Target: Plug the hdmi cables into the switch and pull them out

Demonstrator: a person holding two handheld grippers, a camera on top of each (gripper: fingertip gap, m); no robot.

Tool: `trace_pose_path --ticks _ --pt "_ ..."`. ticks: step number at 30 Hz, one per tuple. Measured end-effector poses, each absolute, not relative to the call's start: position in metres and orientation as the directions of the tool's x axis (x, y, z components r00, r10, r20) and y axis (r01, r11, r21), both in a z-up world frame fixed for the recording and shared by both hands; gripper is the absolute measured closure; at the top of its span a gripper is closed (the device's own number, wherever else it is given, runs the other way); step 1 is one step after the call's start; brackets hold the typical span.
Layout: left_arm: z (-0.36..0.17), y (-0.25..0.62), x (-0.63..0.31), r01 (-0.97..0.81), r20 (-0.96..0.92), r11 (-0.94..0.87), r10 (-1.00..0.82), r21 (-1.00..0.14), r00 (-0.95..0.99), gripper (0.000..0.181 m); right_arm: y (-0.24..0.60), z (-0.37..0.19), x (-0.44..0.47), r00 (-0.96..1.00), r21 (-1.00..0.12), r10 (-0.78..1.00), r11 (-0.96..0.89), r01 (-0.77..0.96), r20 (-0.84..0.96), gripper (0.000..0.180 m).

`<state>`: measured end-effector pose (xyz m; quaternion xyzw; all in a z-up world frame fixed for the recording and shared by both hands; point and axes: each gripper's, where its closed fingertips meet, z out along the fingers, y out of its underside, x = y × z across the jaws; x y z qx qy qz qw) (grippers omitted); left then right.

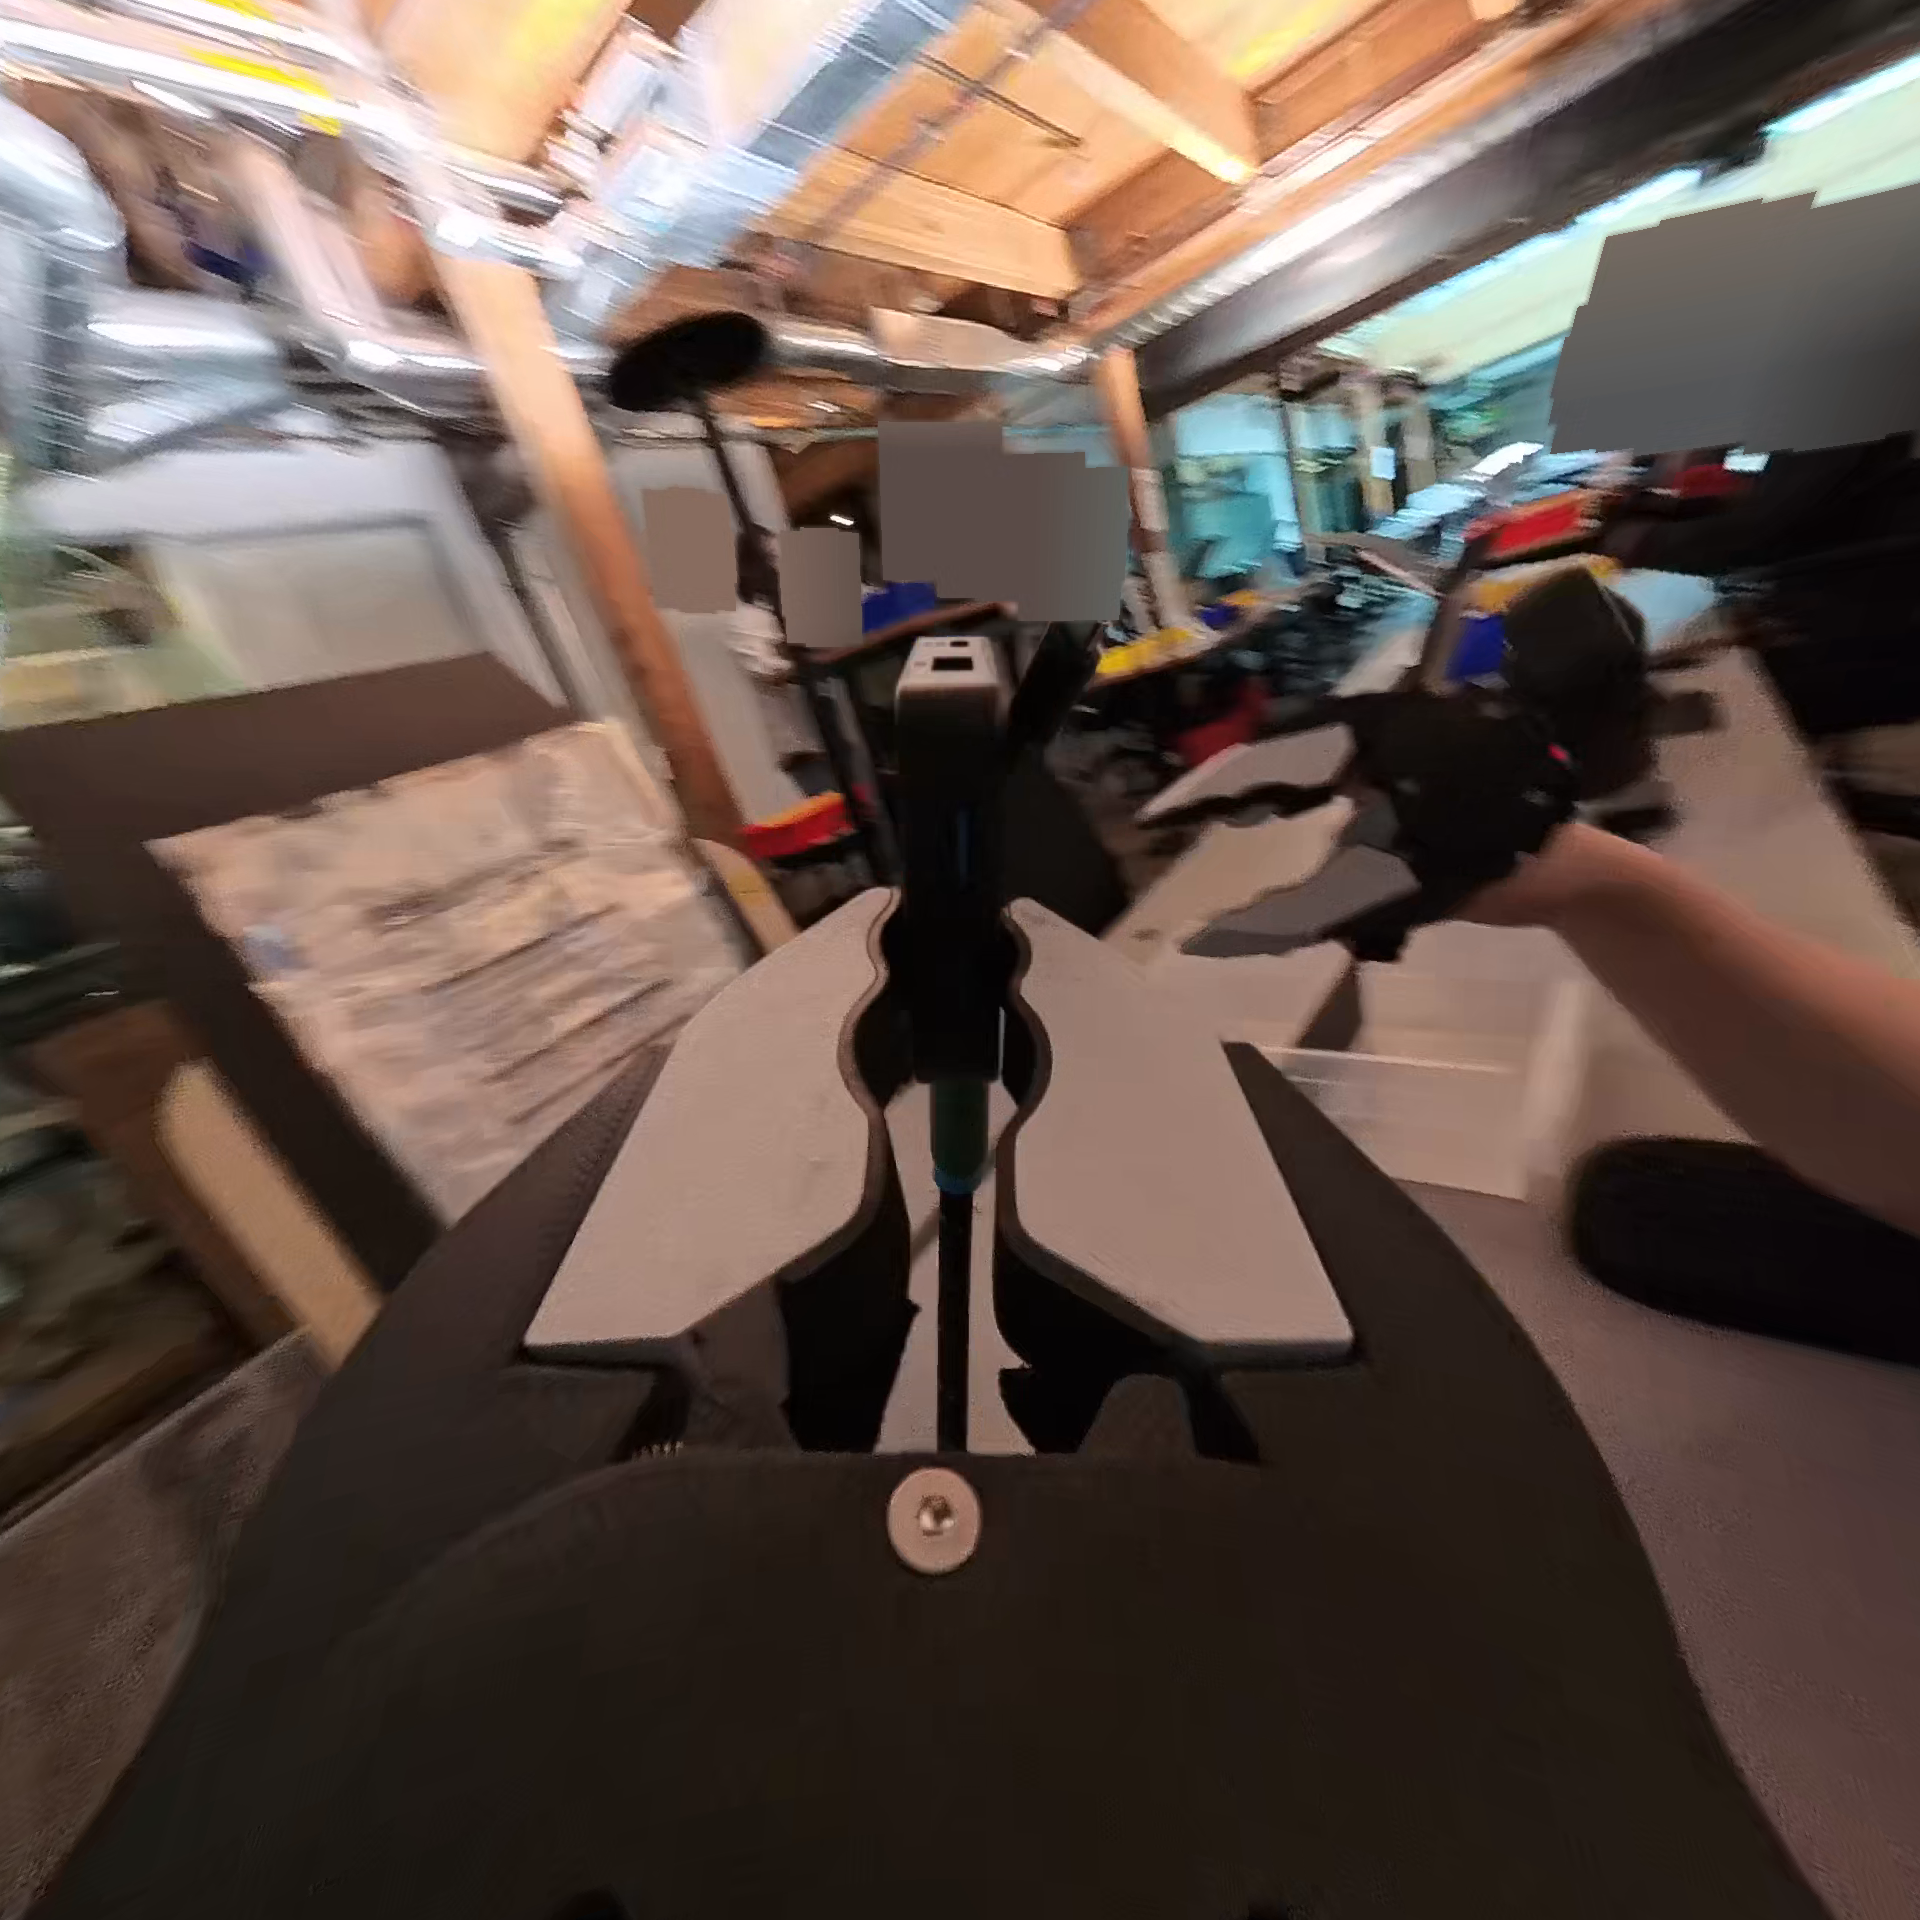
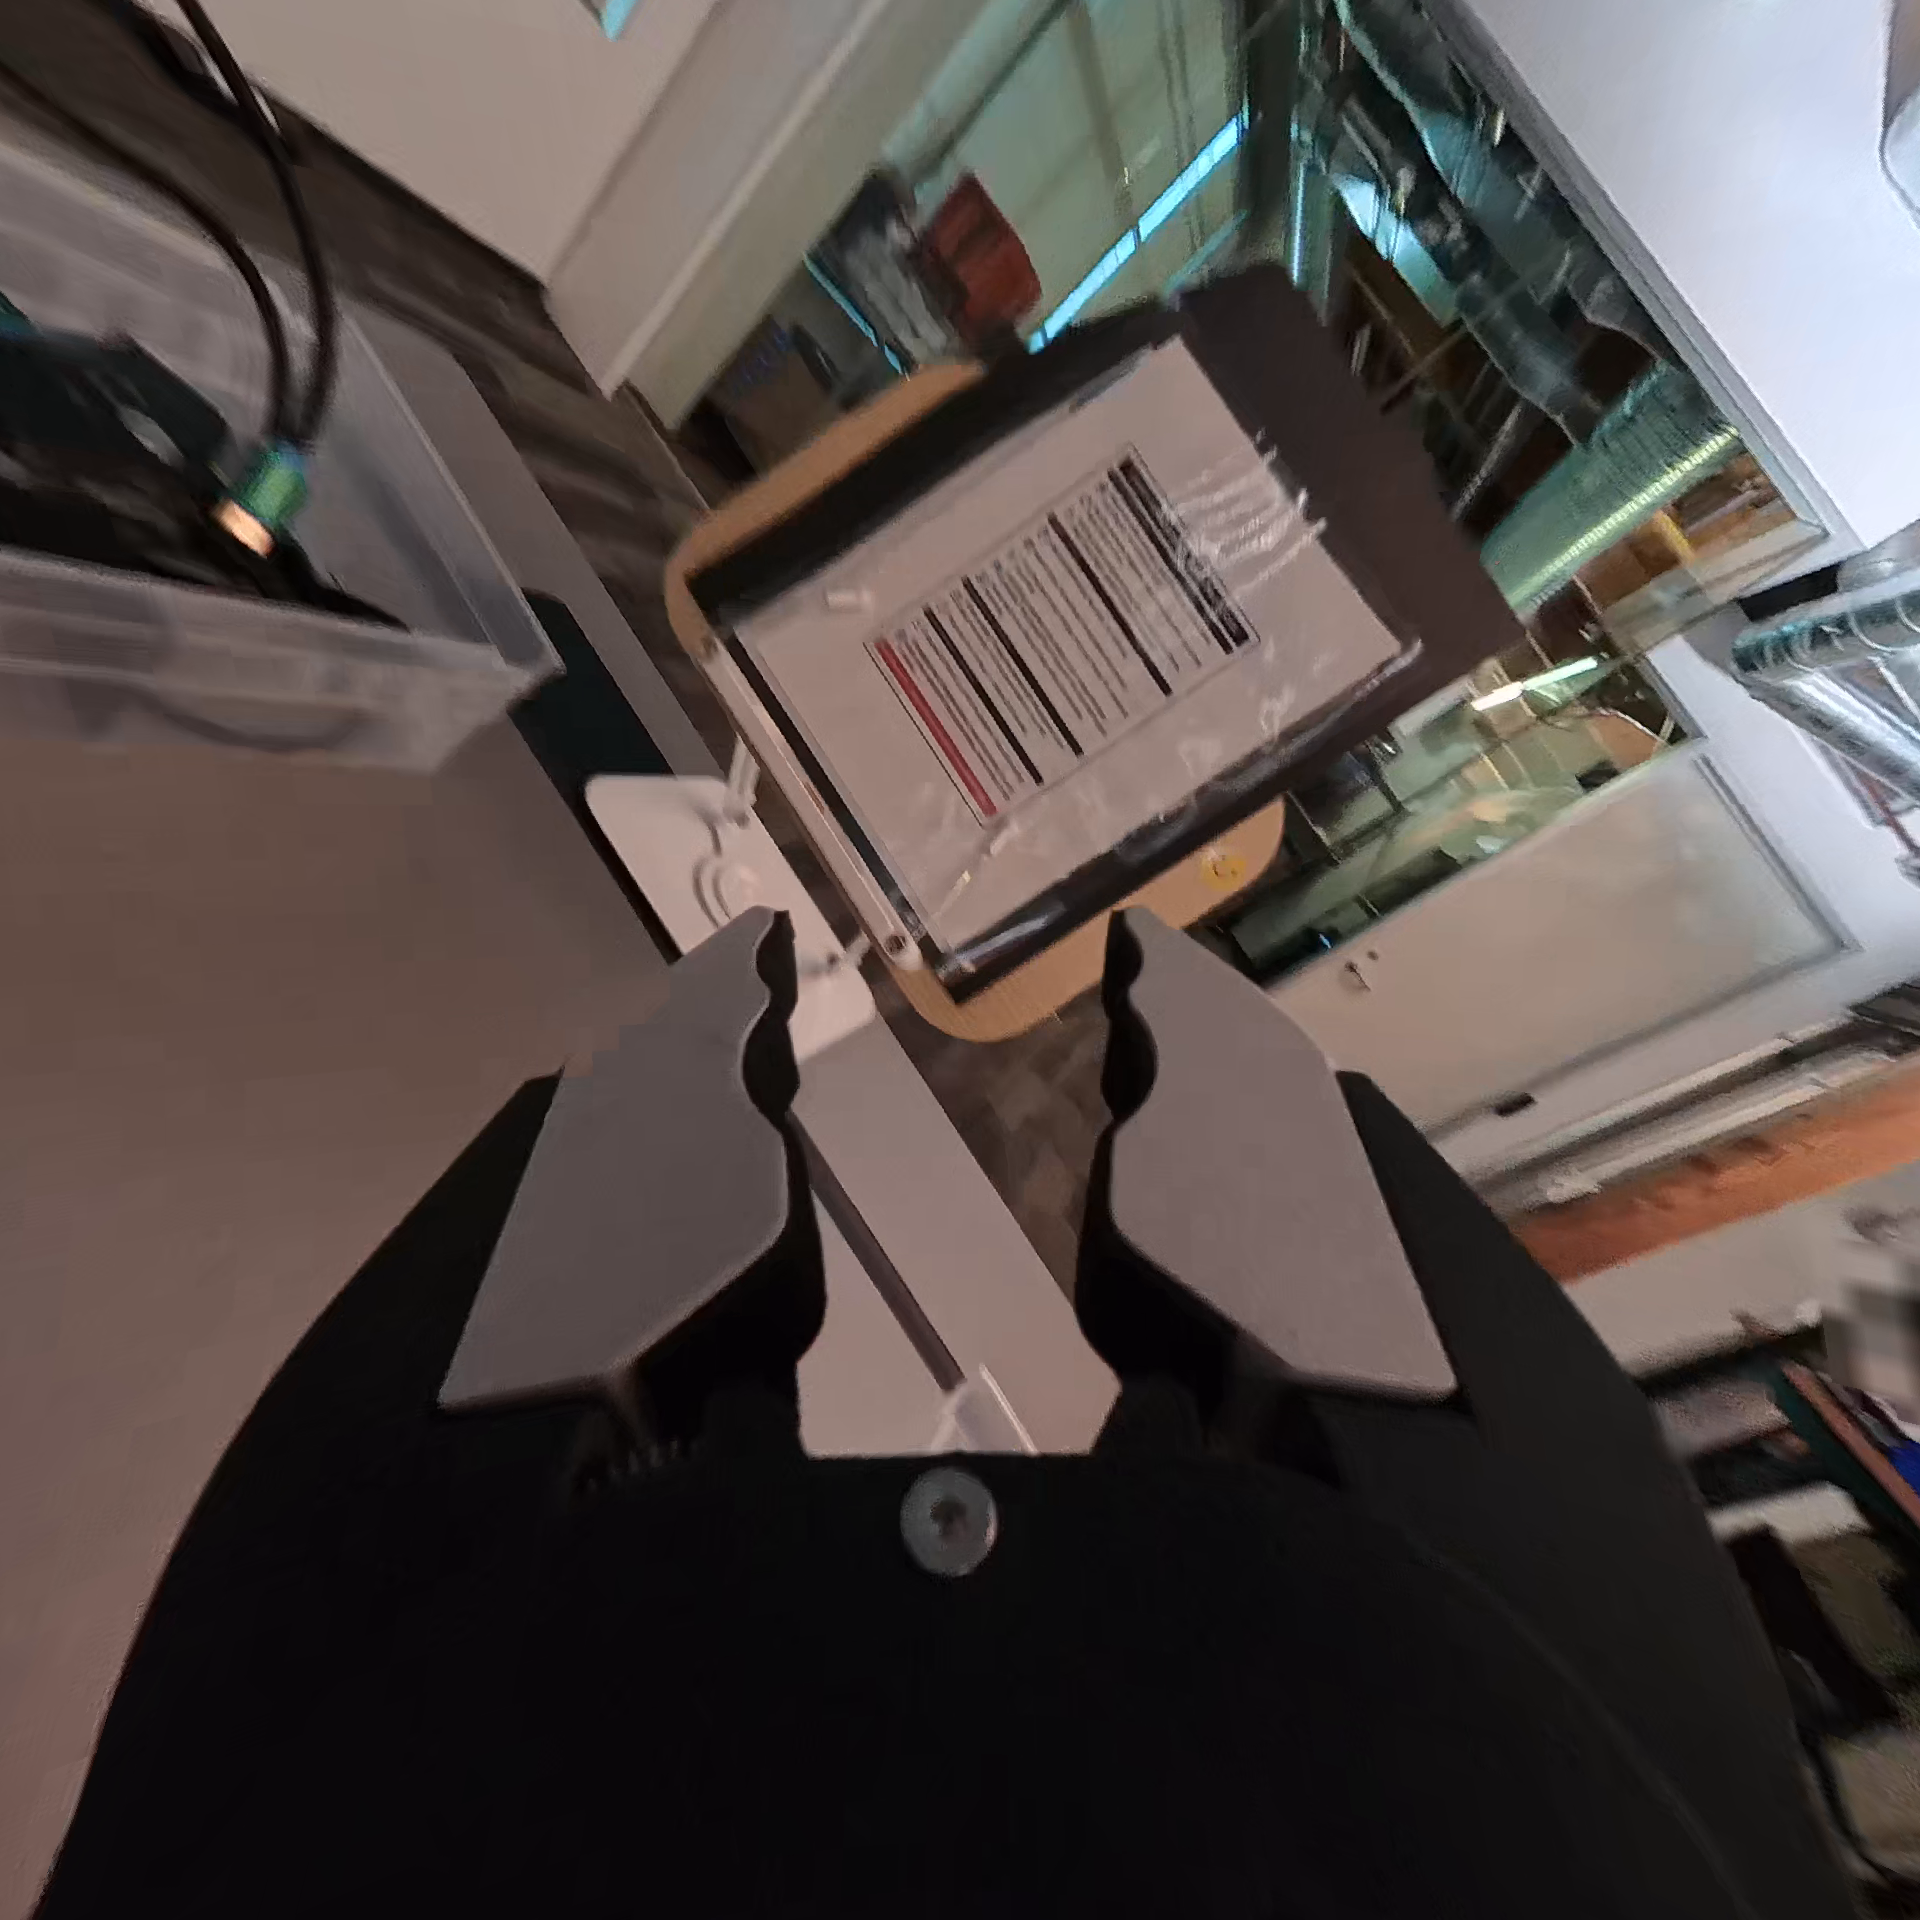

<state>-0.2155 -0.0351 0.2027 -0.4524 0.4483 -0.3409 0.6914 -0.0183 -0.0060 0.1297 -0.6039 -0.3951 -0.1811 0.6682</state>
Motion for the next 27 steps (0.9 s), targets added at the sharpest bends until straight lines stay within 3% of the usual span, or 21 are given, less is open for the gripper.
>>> trace_pose_path --ticks 6,11,16,24,25,27 --pt "0.148 -0.045 -0.139 -0.234 -0.401 0.359 -0.901 -0.903 0.166 0.168 -0.069 0.163 -0.056 0.600 -0.741 0.436 0.422 0.522 0.671 0.126" --pt "0.103 -0.040 -0.093 -0.518 -0.602 0.472 -0.791 -0.713 0.109 0.168 -0.089 0.144 -0.074 0.399 -0.565 0.409 0.479 0.672 0.821 0.125" --pt "0.075 -0.051 -0.069 -0.612 -0.715 0.574 -0.699 -0.544 -0.021 0.168 -0.068 0.110 -0.064 0.248 -0.384 0.367 0.364 0.849 0.897 0.138" --pt "0.047 -0.060 -0.060 -0.664 -0.780 0.655 -0.602 -0.361 -0.171 0.168 -0.065 0.070 -0.060 0.122 -0.316 0.510 0.315 0.895 0.852 0.150" --pt "0.045 -0.059 -0.059 -0.672 -0.792 0.658 -0.586 -0.340 -0.173 0.168 -0.066 0.064 -0.058 0.090 -0.292 0.532 0.309 0.905 0.842 0.162" --pt "0.043 -0.057 -0.056 -0.682 -0.811 0.658 -0.561 -0.318 -0.164 0.167 -0.065 0.059 -0.055 0.064 -0.265 0.549 0.296 0.918 0.833 0.165"
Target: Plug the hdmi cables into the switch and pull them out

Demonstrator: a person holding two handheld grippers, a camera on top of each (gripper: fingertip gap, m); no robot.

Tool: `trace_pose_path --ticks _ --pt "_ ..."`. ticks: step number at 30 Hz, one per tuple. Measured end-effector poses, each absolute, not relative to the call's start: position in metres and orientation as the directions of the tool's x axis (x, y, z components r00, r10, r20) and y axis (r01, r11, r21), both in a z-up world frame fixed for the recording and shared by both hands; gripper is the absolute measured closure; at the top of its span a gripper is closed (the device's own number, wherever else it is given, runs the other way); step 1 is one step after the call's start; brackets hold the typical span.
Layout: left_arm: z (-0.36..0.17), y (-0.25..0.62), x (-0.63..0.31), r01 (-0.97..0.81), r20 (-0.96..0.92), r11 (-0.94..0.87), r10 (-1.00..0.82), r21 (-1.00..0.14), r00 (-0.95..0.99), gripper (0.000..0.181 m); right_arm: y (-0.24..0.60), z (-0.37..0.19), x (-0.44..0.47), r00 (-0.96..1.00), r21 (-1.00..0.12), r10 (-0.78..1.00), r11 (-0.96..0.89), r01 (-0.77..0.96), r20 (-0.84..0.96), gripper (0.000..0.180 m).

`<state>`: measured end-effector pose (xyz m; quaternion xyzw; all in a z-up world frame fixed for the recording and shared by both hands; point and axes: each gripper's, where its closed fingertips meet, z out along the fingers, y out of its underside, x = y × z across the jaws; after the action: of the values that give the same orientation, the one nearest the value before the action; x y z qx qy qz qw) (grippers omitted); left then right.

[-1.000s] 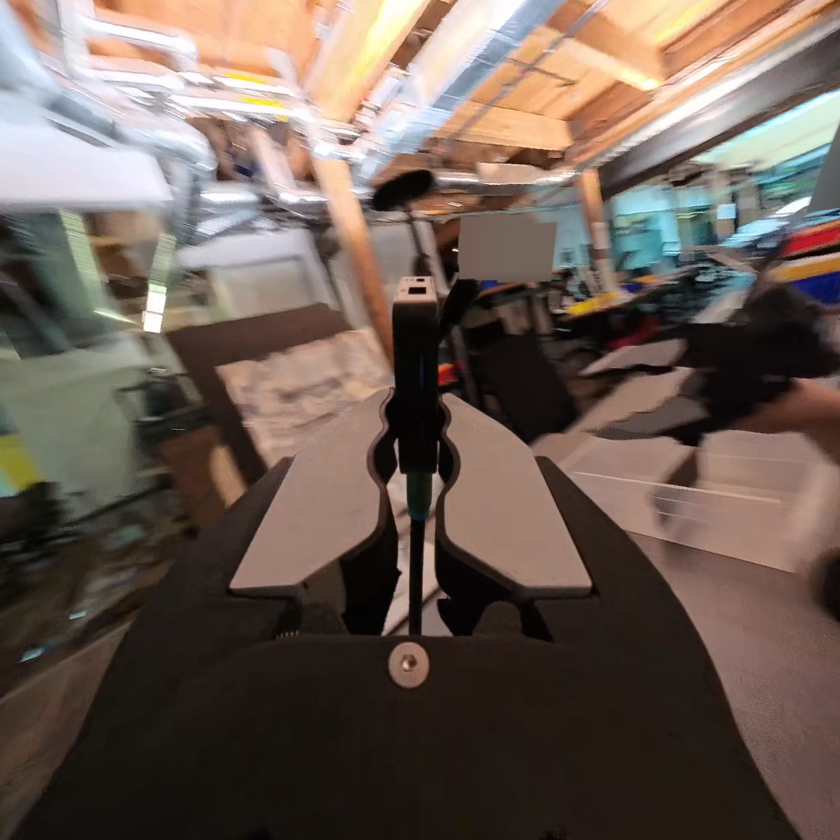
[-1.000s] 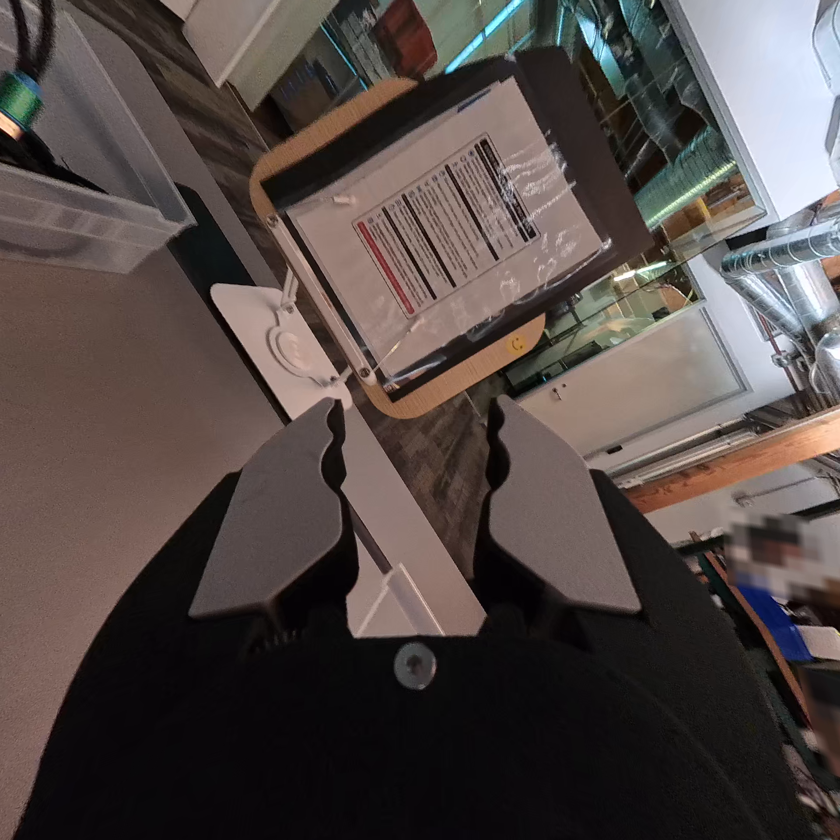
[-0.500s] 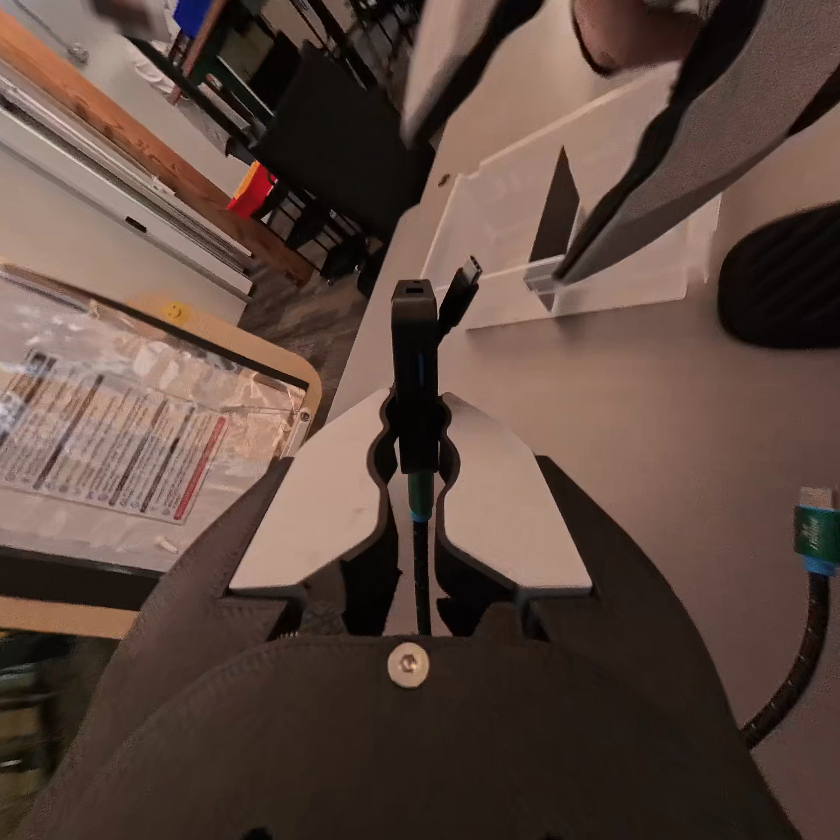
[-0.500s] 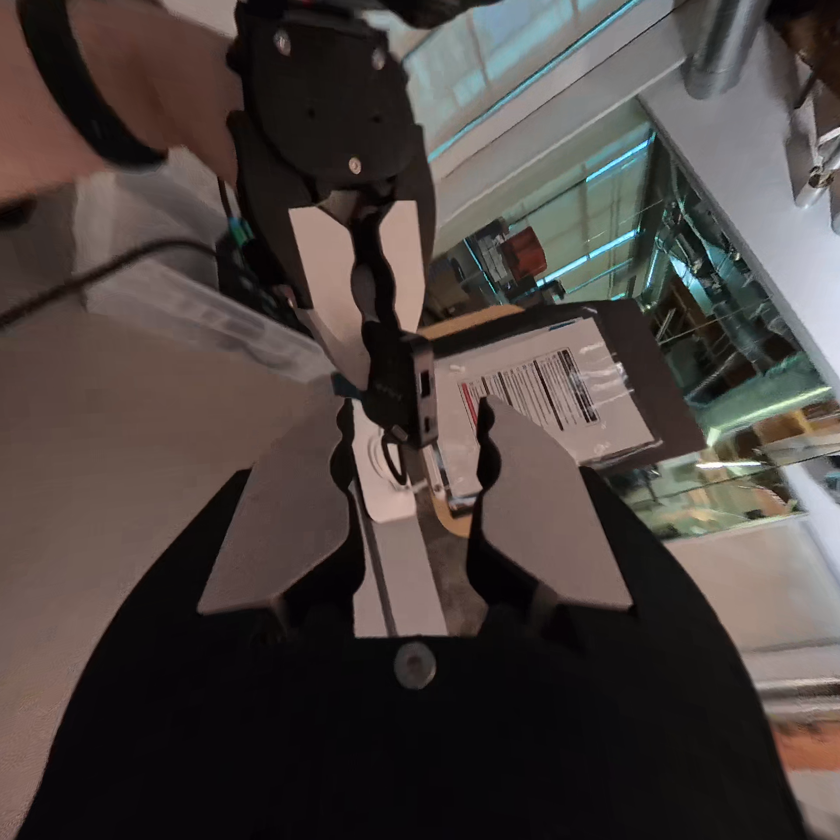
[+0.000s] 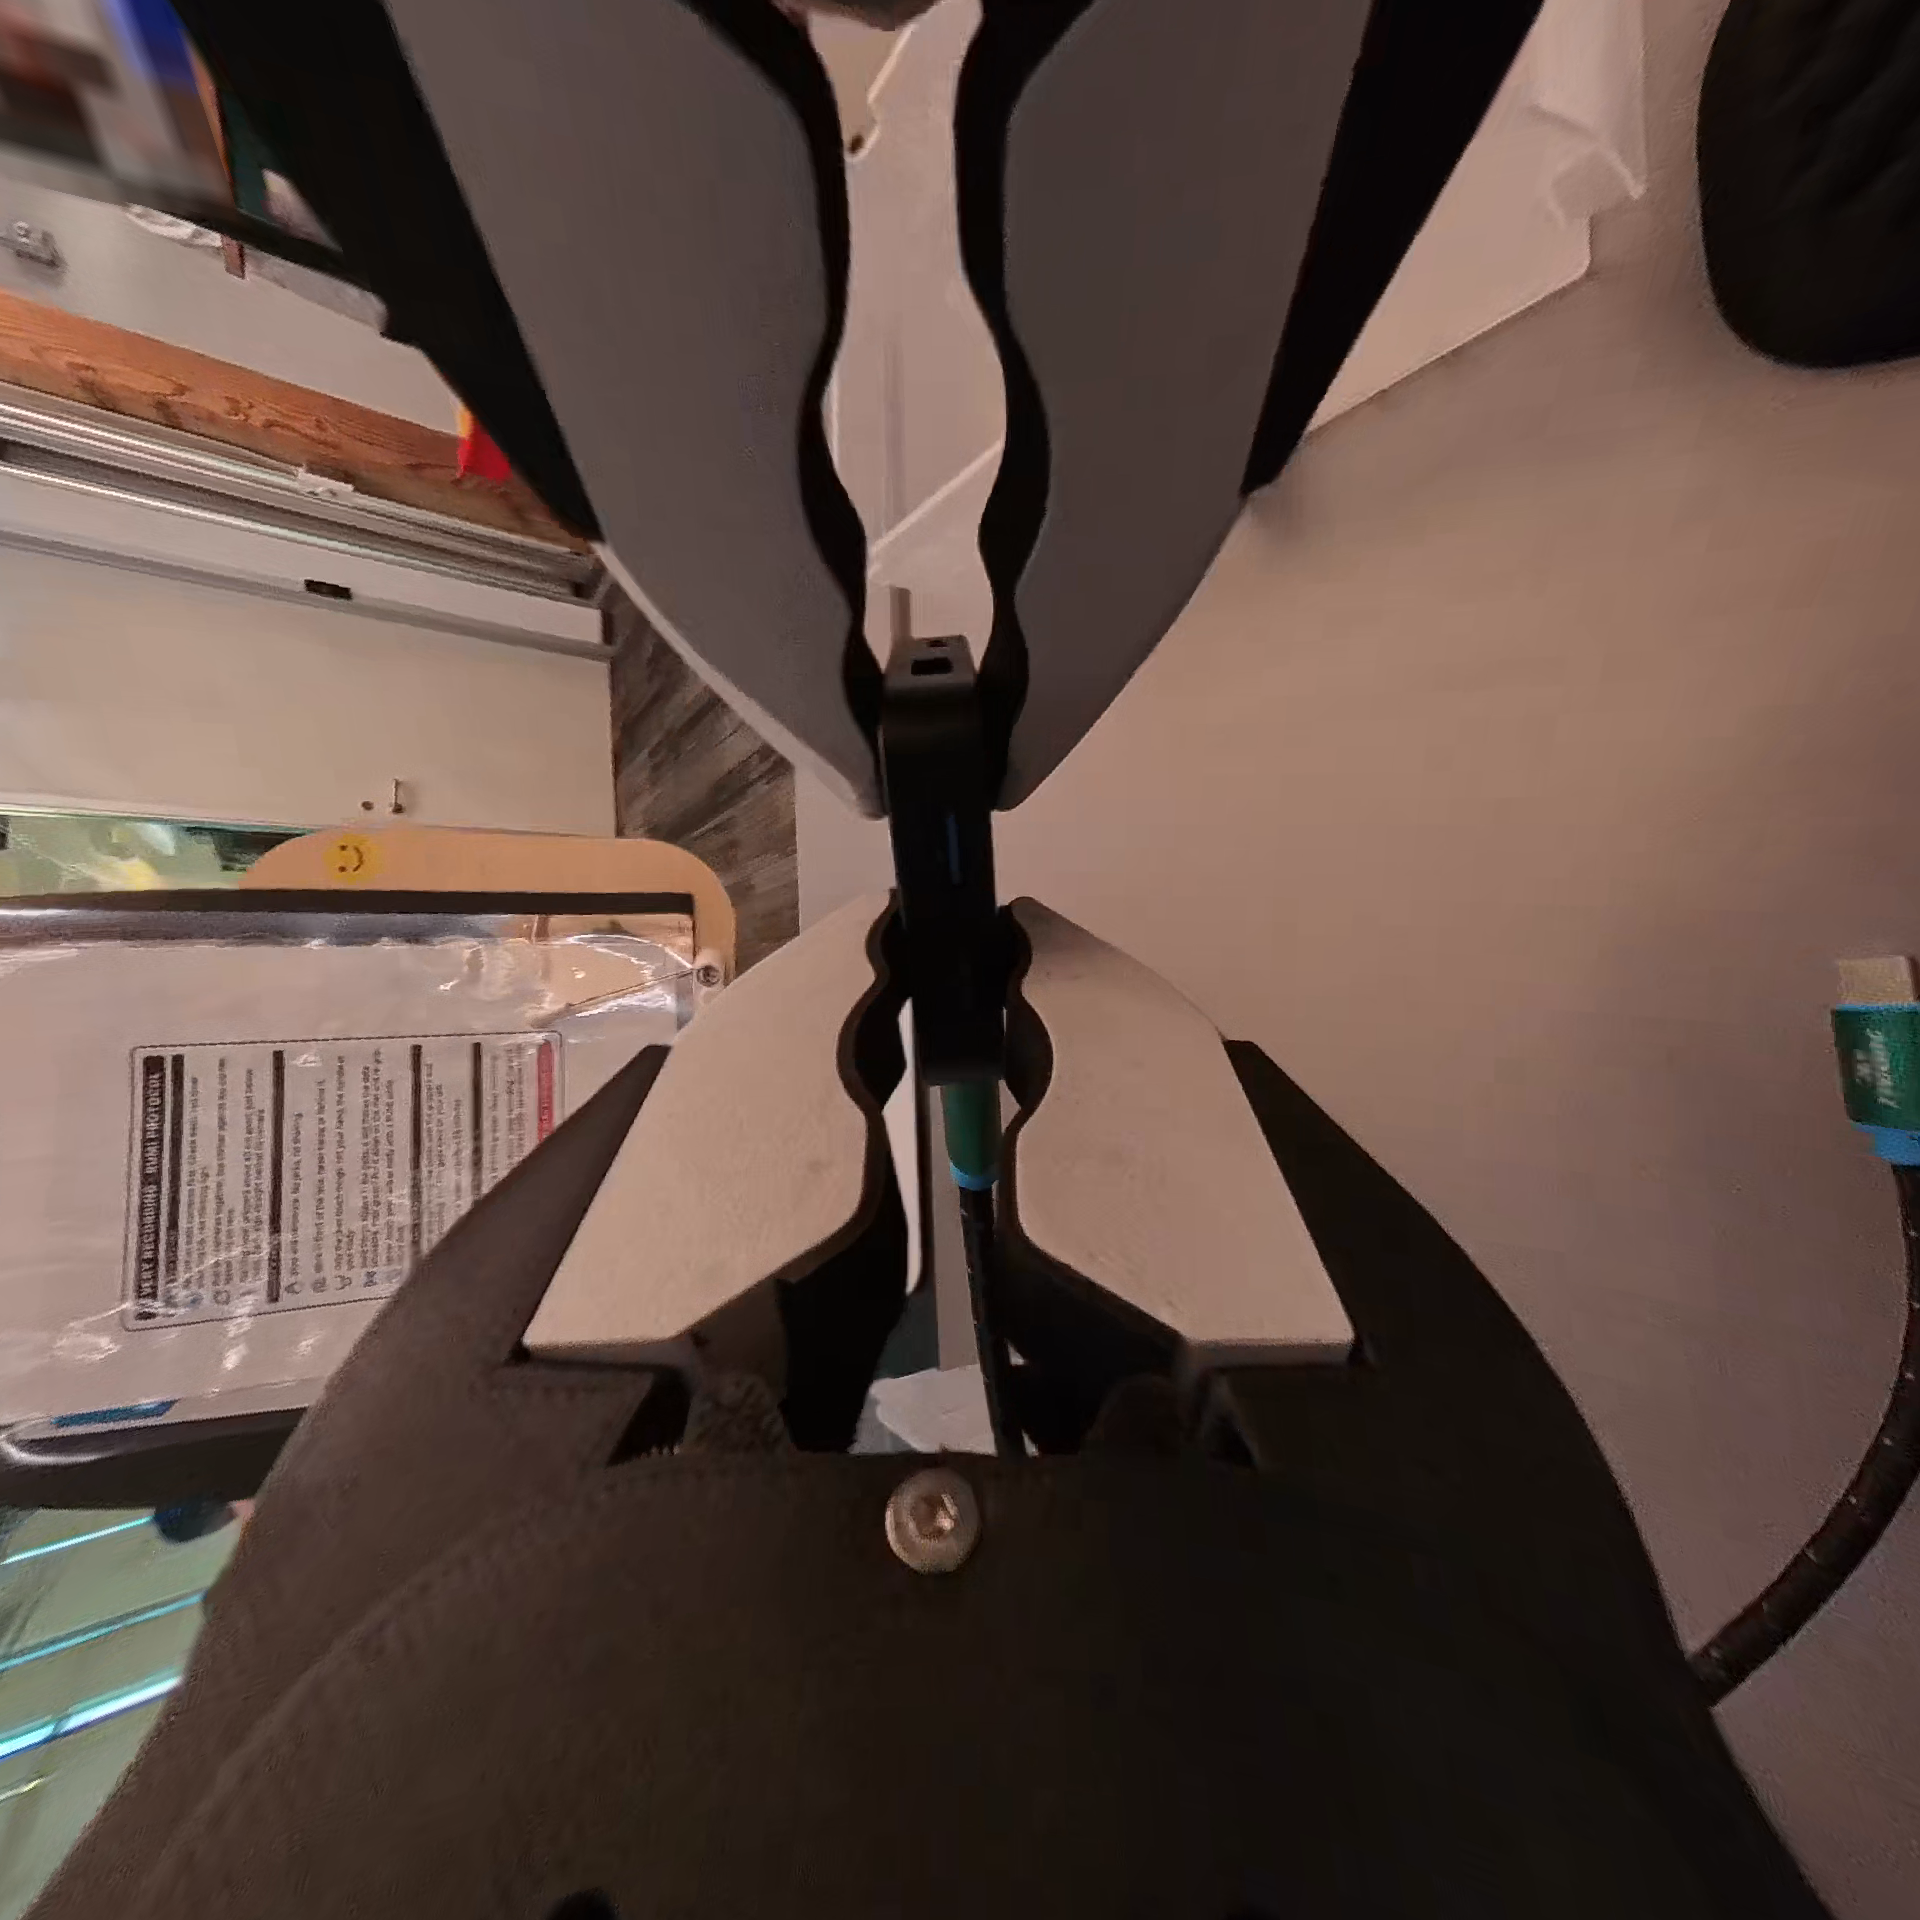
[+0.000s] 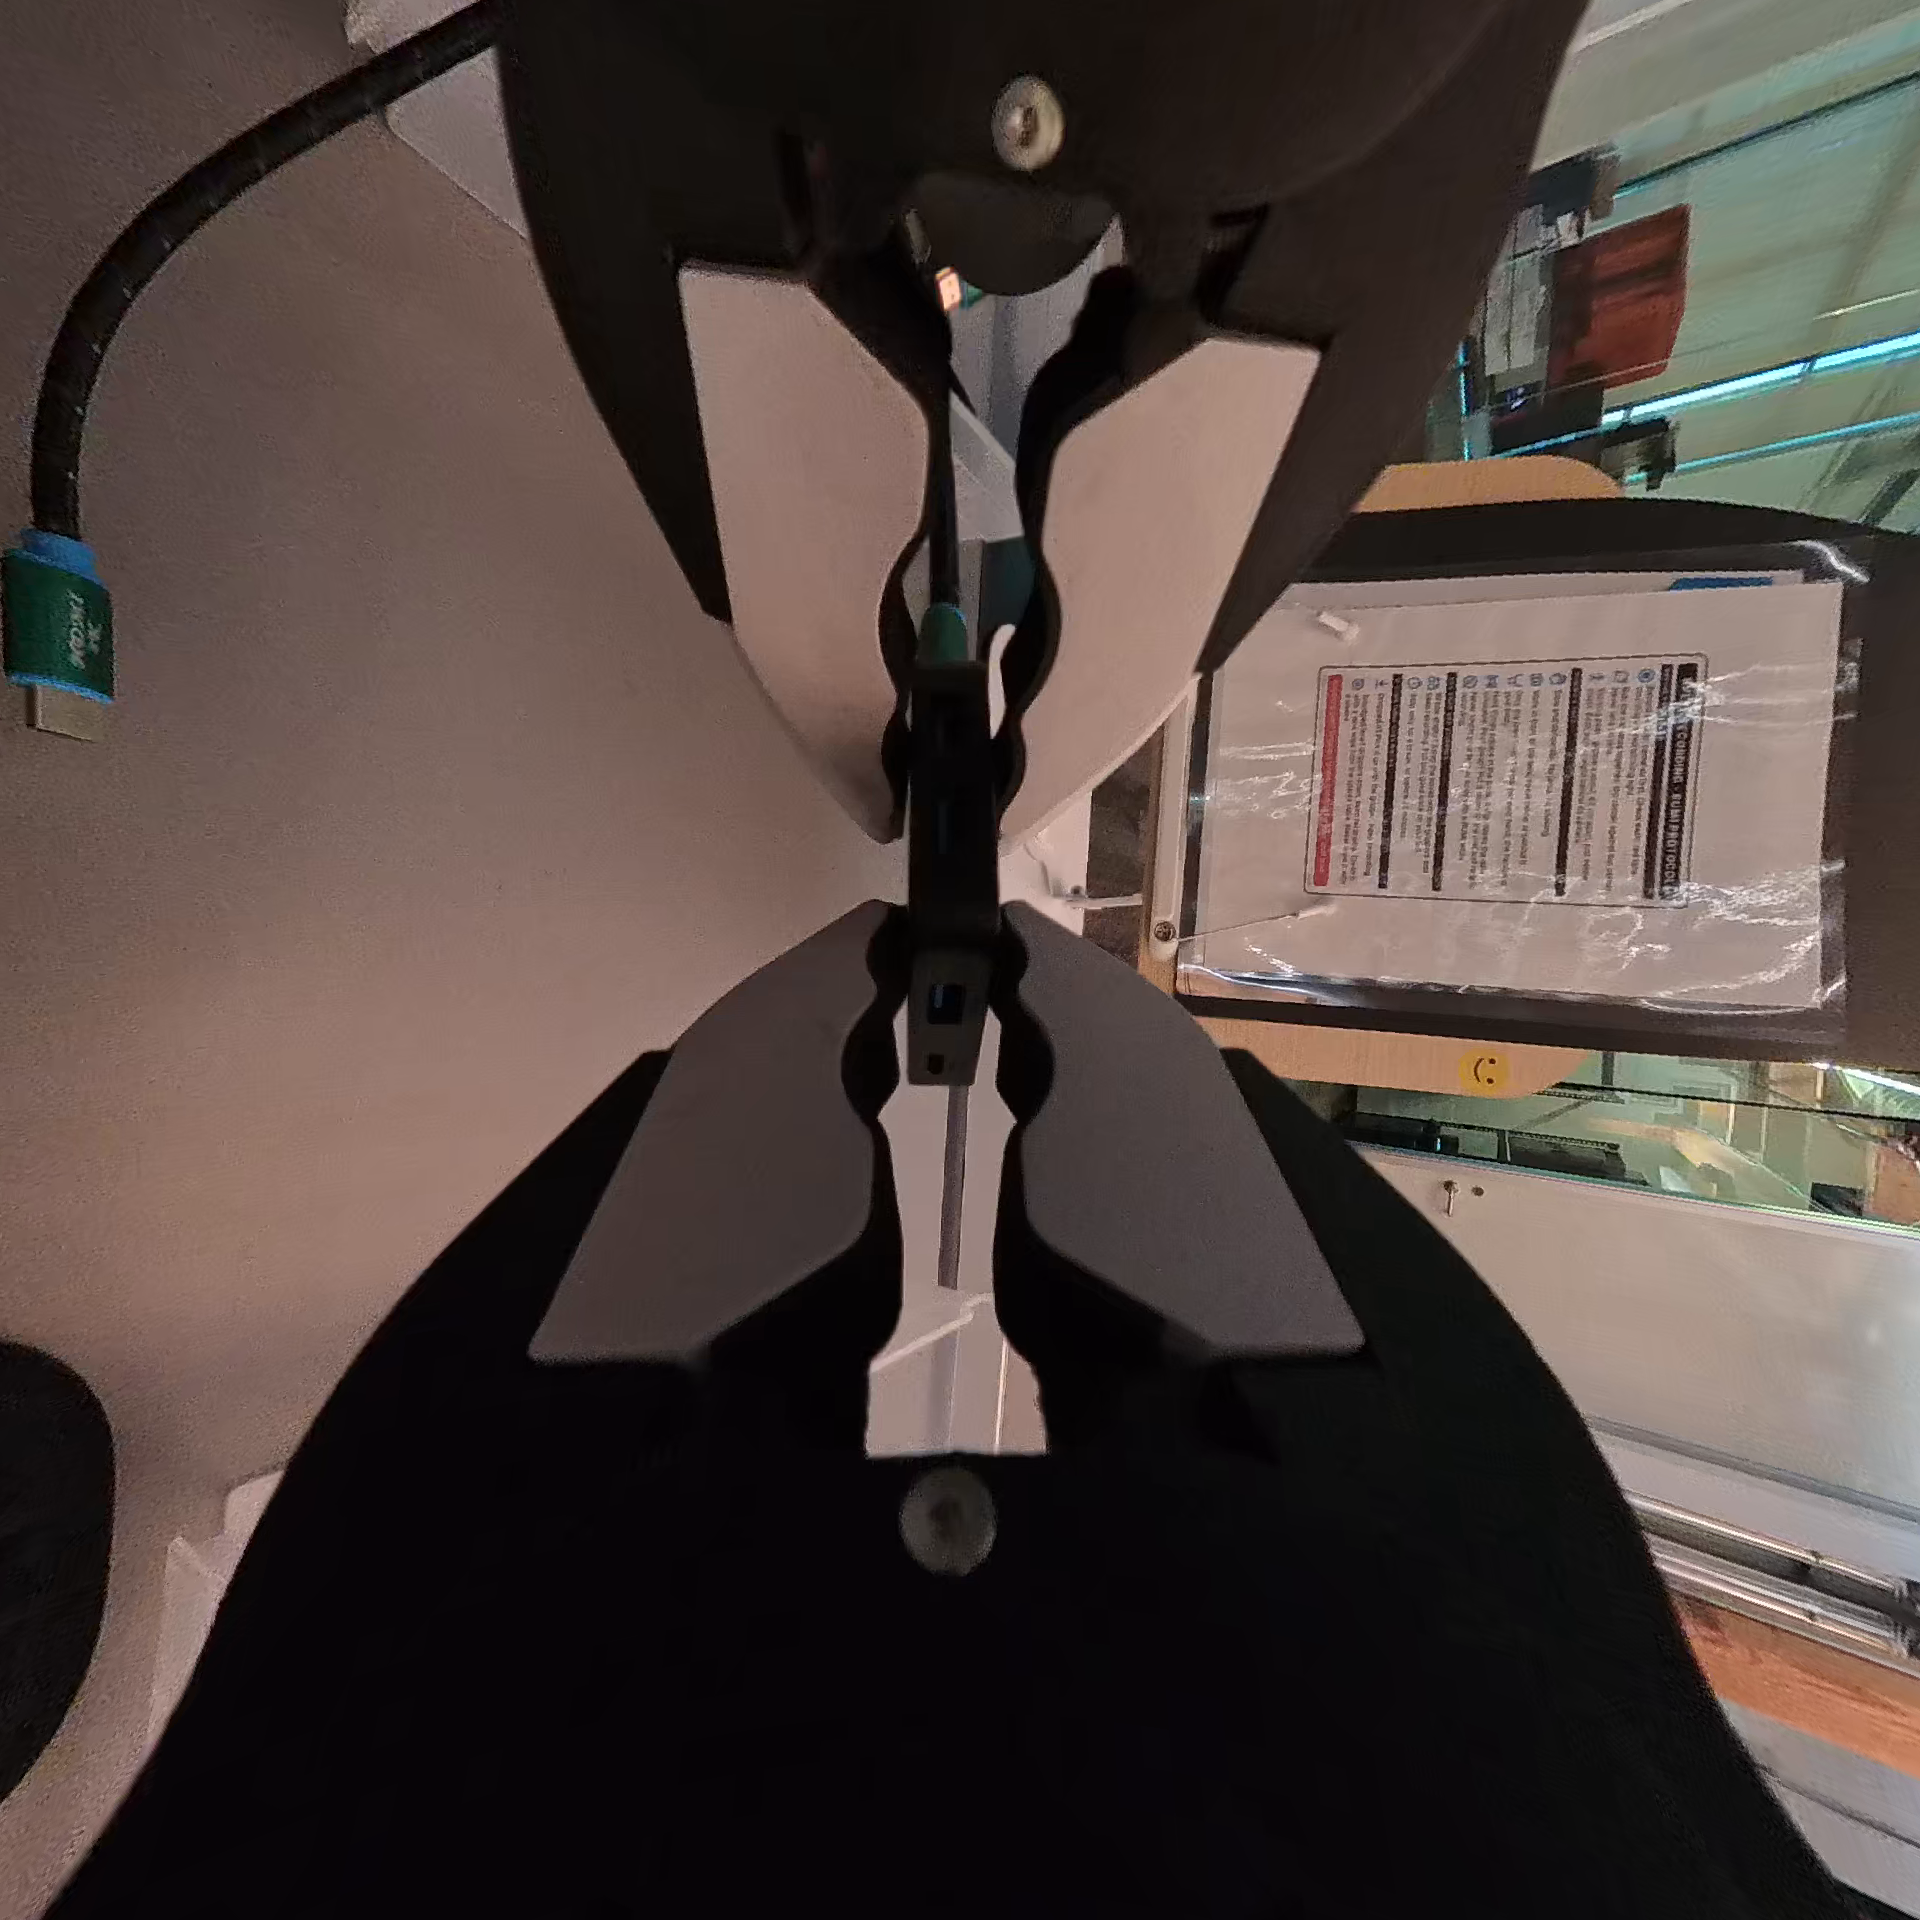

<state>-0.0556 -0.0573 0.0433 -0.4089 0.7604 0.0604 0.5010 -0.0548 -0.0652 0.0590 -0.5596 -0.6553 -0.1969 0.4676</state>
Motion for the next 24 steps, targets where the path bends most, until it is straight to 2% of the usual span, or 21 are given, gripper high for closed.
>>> trace_pose_path --ticks 2,4,6,7,8,10,12,16,19,24 --pt "0.052 -0.058 -0.053 -0.661 -0.831 0.667 -0.545 -0.344 -0.117 0.160 -0.066 0.063 -0.053 0.054 -0.264 0.538 0.321 0.910 0.841 0.164" --pt "0.069 -0.063 -0.057 -0.618 -0.816 0.659 -0.576 -0.428 -0.049 0.135 -0.075 0.071 -0.056 0.045 -0.291 0.524 0.398 0.870 0.851 0.164" --pt "0.095 -0.068 -0.067 -0.547 -0.790 0.651 -0.612 -0.527 0.033 0.103 -0.087 0.085 -0.058 0.068 -0.342 0.517 0.458 0.820 0.854 0.164" --pt "0.107 -0.073 -0.076 -0.497 -0.774 0.653 -0.631 -0.571 0.060 0.095 -0.093 0.090 -0.056 0.077 -0.359 0.516 0.473 0.804 0.853 0.164" --pt "0.121 -0.079 -0.085 -0.434 -0.752 0.654 -0.653 -0.620 0.089 0.095 -0.097 0.095 -0.053 0.086 -0.364 0.505 0.481 0.798 0.858 0.164" --pt "0.149 -0.089 -0.103 -0.282 -0.694 0.642 -0.704 -0.713 0.152 0.110 -0.102 0.102 -0.046 0.099 -0.364 0.490 0.482 0.797 0.866 0.164" --pt "0.161 -0.098 -0.118 -0.181 -0.636 0.612 -0.760 -0.770 0.137 0.110 -0.103 0.108 -0.039 0.112 -0.354 0.464 0.475 0.806 0.879 0.164" --pt "0.176 -0.081 -0.148 -0.135 -0.613 0.599 -0.757 -0.790 0.228 0.109 -0.114 0.120 -0.034 0.127 -0.356 0.427 0.514 0.780 0.895 0.164" --pt "0.182 -0.063 -0.165 -0.055 -0.574 0.582 -0.774 -0.811 0.267 0.116 -0.130 0.131 -0.033 0.144 -0.388 0.422 0.578 0.717 0.895 0.164" --pt "0.181 -0.052 -0.165 0.147 -0.466 0.489 -0.869 -0.860 0.167 0.120 -0.159 0.152 -0.036 0.184 -0.494 0.469 0.718 0.490 0.864 0.164"
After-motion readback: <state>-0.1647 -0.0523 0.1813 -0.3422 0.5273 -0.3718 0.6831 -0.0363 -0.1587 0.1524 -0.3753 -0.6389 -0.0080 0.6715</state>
